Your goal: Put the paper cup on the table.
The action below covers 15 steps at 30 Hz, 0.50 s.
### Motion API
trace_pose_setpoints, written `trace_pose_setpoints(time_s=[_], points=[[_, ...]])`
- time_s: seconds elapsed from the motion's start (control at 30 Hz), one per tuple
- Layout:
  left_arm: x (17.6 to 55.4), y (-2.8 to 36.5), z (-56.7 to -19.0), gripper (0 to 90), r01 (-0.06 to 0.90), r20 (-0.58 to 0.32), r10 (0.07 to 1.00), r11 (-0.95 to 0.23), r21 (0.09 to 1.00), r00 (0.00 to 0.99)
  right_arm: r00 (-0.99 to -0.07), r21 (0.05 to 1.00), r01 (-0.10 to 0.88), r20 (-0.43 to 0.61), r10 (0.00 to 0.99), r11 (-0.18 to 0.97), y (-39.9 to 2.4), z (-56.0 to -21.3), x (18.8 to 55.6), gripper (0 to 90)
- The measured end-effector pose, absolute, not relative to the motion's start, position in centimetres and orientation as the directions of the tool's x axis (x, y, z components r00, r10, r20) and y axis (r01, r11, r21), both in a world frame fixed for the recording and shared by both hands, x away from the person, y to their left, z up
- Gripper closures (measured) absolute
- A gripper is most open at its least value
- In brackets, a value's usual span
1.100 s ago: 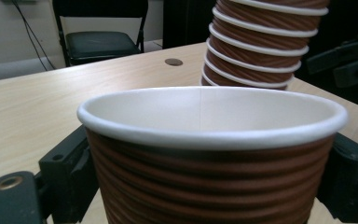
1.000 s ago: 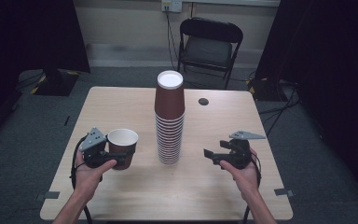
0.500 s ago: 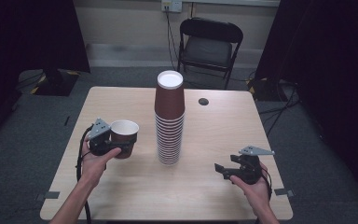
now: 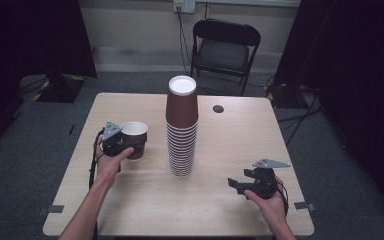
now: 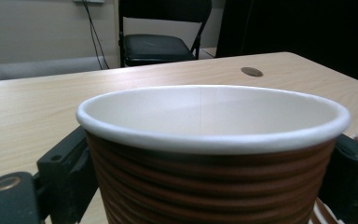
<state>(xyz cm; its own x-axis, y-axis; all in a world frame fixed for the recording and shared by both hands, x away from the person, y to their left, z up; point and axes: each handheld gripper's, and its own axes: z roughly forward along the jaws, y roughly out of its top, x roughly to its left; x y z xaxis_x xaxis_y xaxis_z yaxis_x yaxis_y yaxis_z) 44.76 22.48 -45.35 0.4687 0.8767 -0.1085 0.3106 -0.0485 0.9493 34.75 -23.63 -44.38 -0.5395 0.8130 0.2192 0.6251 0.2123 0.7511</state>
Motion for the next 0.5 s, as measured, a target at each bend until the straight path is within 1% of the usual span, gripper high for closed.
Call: trace_pose_setpoints(time_s=[0.17, 0.33, 0.5], points=[[45.3, 21.9, -46.1, 8.0, 0.309, -0.075, 0.879, -0.084, 0.947, 0.471, -0.543, 0.753, 0.622, 0.219, 0.811, 0.213, -23.9, -44.2, 34.7, 21.8], [45.4, 21.5, -46.6, 7.7, 0.352, -0.089, 0.869, -0.102, 0.930, 0.487, -0.531, 0.746, 0.634, 0.229, 0.816, 0.203, -24.1, -44.1, 34.8, 22.8], [45.3, 21.6, -46.4, 7.9, 0.353, -0.068, 0.873, -0.123, 0.928, 0.483, -0.535, 0.749, 0.630, 0.227, 0.813, 0.206, -24.1, -44.0, 34.7, 23.0]])
